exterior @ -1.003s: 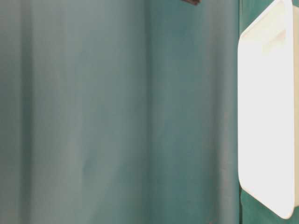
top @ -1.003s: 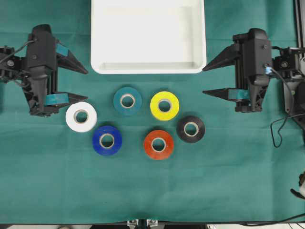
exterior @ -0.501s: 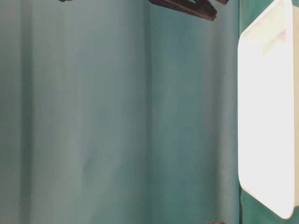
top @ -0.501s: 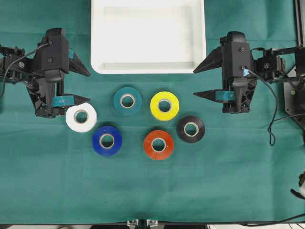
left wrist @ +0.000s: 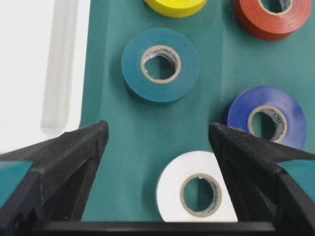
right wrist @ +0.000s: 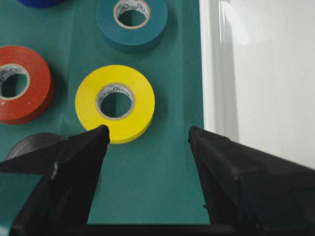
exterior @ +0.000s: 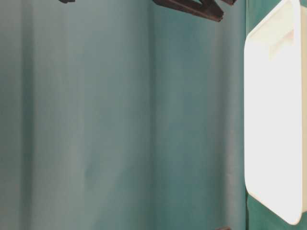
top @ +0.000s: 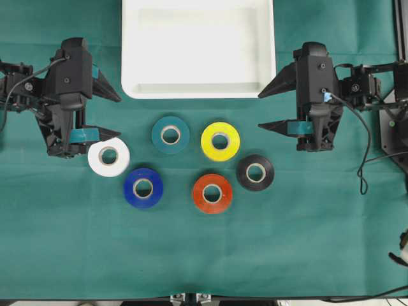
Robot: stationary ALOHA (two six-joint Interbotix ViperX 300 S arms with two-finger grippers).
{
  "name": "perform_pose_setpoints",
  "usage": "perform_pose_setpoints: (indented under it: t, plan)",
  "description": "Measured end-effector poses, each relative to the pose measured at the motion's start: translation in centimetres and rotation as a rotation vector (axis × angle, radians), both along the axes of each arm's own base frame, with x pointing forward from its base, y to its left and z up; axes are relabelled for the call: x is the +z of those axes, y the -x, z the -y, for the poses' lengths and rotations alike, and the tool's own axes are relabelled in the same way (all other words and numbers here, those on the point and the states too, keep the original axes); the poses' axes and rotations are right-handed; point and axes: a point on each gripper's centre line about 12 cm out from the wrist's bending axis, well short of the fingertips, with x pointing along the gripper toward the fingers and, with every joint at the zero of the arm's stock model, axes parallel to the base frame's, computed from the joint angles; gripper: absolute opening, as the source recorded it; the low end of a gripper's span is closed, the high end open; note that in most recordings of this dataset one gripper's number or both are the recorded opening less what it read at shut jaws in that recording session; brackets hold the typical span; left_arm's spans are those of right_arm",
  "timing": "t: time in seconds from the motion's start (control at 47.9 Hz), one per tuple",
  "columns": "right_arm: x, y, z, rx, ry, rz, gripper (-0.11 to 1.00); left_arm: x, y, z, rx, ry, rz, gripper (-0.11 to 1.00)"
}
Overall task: Put the tape alternately from left to right into the white case.
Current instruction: 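Move the right gripper to the black tape roll and grasp it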
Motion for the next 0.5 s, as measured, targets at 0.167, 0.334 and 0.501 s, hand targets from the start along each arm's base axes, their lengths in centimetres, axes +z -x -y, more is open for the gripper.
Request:
perform_pose_setpoints:
  t: [0.167,0.334,0.501]
  plan:
    - [-0.1,0.1,-1.1,0.013,-0.028,-0.013,0.75,0.0,0.0,0.0,0.0,0.0,0.0,0.55]
    - [-0.3,0.3,-2.3,0.034,-0.053,-0.034,0.75,0.0,0.0,0.0,0.0,0.0,0.0,0.55]
    - [-0.4,0.5,-3.5,0.039,-0.095,-0.044,0.75,0.0,0.0,0.0,0.0,0.0,-0.002,0.55]
